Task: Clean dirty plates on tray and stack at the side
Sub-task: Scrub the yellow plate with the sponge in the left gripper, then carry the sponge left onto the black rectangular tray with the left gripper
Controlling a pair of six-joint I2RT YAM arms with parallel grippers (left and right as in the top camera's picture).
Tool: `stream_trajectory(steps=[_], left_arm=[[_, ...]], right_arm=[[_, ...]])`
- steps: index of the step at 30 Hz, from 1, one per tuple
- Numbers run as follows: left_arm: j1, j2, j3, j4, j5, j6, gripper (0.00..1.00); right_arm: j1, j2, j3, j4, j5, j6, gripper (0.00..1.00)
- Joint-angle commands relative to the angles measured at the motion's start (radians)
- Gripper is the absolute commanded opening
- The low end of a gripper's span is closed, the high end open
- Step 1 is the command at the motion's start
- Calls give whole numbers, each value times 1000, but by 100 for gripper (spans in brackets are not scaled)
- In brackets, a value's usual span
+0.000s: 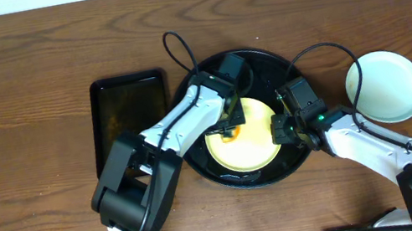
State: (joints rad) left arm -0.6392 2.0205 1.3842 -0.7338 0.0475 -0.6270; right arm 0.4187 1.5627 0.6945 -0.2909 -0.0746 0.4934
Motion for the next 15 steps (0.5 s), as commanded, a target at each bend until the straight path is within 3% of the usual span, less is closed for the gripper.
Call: stream_trajectory(steps=[1,3,4,8,15], left_arm=[[37,-25,-43,-42,-153,32,8],[36,-84,-43,-59,-151,45,7],[36,-128,-43,-70,-153,51,7],[44,-242,-43,-82,-158,95,7],[110,-268,-43,-100,-166,95,8]], right_arm=[[7,26,-10,-28,18,8,1],[7,26,-10,-26,18,8,9],[7,26,-10,-21,18,7,18],[7,26,-10,-14,18,7,21],[8,26,-10,-13,0,8,25]])
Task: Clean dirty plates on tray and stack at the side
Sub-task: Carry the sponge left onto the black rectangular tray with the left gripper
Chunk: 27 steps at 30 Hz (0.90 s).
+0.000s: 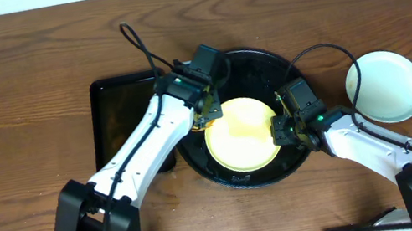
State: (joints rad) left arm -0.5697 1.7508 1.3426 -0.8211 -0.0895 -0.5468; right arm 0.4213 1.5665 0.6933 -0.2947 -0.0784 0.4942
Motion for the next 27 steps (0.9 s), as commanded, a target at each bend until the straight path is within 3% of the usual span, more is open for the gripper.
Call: stream_trajectory(steps=[1,7,10,13,27], left_arm=[[59,2,-2,-15,-29,15,8],[164,2,-2,-45,-34,19,8],[230,2,-2,-47,-35,38,8],[291,2,-2,-45,-9,59,8],[643,200,-2,-4,668,462,7]], right_arm=[[5,23,-9,-12,-19,7,25],[12,24,-33,-12,-72,11,14],[12,24,-35,-8,-72,26,1],[12,24,-35,0,-71,26,1],[12,24,-35,3,-72,25,1]])
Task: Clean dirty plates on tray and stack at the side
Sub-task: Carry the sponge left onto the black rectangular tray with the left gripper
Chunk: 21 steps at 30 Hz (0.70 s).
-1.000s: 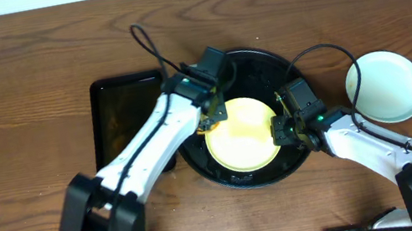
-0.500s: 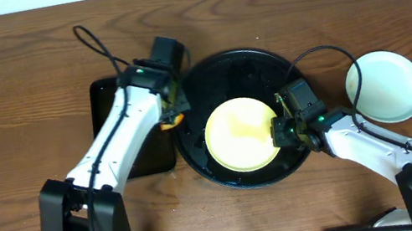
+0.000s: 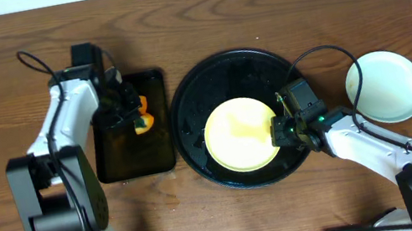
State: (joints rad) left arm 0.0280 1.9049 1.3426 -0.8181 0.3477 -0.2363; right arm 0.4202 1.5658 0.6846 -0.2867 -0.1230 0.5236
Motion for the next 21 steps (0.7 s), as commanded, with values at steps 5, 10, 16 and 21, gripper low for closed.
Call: stream_trajectory(steps=[5,10,16,21], left_arm=[[90,110,-2,-19,288,248,8],[113,137,-2,-64,-84,160,8],[109,137,-2,-112,-332,-47,7],[85,134,-2,-101,-203,30,8]], right_arm=[[13,24,-26,-5,-27,-4,1],[13,24,-26,-5,-27,-4,1],[13,24,-26,-5,-27,-5,1],[13,24,-26,-5,-27,-5,1]])
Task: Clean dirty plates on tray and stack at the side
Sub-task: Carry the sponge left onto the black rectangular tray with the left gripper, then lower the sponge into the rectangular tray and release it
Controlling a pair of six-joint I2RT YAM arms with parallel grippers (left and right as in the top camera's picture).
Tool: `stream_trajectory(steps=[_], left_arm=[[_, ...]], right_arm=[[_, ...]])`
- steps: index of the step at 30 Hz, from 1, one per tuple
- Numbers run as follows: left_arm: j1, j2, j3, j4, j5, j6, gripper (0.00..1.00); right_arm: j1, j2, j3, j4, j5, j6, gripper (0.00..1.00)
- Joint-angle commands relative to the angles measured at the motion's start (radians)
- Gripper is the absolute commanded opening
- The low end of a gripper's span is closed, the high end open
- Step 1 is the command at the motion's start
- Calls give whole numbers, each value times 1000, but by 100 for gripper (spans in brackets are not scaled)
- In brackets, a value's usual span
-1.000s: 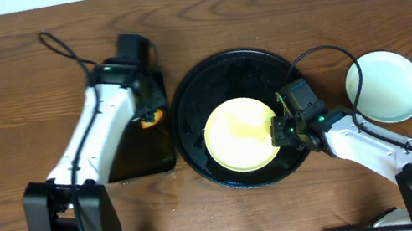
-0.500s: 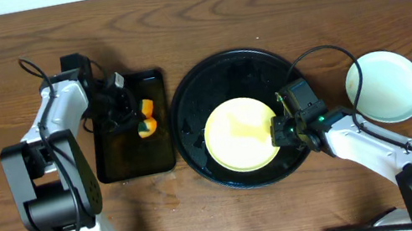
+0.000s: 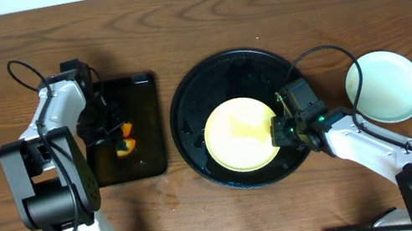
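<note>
A yellow plate (image 3: pixel 236 134) lies in the round black tray (image 3: pixel 187 102) at the table's middle. My right gripper (image 3: pixel 278 131) is shut on the plate's right rim. A white plate (image 3: pixel 385 85) sits on the table to the right of the tray. At the left, my left gripper (image 3: pixel 113 133) is low over the black rectangular tray (image 3: pixel 143 118), with an orange food scrap (image 3: pixel 124 144) at its fingertips. It looks shut on the scrap.
The left arm's cable loops over the table at the far left (image 3: pixel 20 72). The right arm reaches in from the lower right corner. Bare wooden tabletop surrounds both trays.
My left gripper and the orange scrap have moved down and left over the rectangular tray. That tray now sits slightly further left. The right gripper and the yellow plate have not moved.
My left gripper was on an orange scrap lying on the yellow plate, while the right gripper held the plate's rim. Then it had the scrap at the plate's upper left edge. Then the scrap was over the rectangular tray, and now it is lower in that tray.
</note>
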State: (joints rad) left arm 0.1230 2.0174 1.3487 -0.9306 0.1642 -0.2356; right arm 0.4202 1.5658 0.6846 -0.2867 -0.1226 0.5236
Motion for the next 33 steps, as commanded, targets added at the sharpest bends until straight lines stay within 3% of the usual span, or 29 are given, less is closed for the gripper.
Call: stream_trajectory(steps=[1,6,12,17,22,33], left_arm=[[-17,18,-8,13,-3,45,7],[-90,-6,-8,26,102,174,7],[-172,-5,-8,50,79,175,8],[-205,-8,-8,50,-24,89,8],[-205,-70,-8,30,-254,-99,8],[-206,-162,-8,42,-254,-120,11]], right_arm=[[13,24,-26,-5,-27,-5,1],[13,24,-26,-5,-26,-5,1],[13,24,-26,-5,-24,-5,1],[13,24,-26,-5,-24,-5,1],[13,24,-26,-11,-24,-5,1],[13,24,-26,-8,-24,-5,1]])
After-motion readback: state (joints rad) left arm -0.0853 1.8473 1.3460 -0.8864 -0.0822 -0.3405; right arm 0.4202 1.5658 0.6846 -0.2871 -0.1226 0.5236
